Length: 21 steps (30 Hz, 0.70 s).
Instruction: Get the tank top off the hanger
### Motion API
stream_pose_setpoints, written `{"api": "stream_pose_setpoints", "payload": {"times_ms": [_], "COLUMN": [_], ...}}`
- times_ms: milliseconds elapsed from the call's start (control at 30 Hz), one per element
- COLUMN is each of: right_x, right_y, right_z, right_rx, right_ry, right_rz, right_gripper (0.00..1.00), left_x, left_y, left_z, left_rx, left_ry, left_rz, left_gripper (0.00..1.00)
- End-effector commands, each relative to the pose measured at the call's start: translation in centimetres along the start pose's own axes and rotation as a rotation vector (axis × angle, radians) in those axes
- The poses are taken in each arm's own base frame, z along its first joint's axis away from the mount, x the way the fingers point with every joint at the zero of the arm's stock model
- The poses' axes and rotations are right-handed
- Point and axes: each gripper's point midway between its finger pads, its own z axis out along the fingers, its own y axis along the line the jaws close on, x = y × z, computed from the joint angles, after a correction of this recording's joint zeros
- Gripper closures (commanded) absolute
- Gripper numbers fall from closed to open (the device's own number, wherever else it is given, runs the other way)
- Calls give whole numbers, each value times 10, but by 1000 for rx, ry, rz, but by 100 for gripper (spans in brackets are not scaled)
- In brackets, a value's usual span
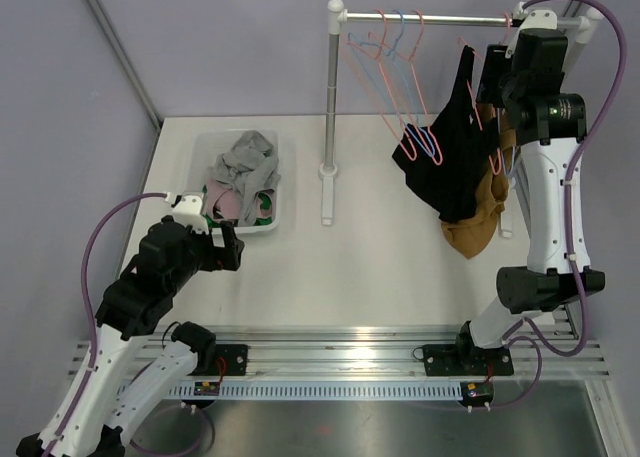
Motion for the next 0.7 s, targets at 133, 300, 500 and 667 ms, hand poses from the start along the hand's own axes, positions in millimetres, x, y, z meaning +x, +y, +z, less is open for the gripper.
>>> {"api": "stream_pose_setpoints", "payload": {"times_ms": [133,300,500,667], "right_x": [8,19,26,21], "right_y": [5,8,18,28], "right_z": [35,53,67,62], "right_rx": [-107,-153,-197,-251], "right_ry": [22,57,88,82], "right_rz": [-35,-5,-13,-3], "right_gripper": [39,52,74,98], "left_x": [-27,-25,-25,-24], "left_y": [-17,-23,-25,-26], "left_z": [5,8,7,8], "left_rx": [78,109,119,126], "left_ry": [-108,-100,-101,-97], "left_rz": [-39,-35,-33,-33], "left_gripper": [1,1,1,1]}}
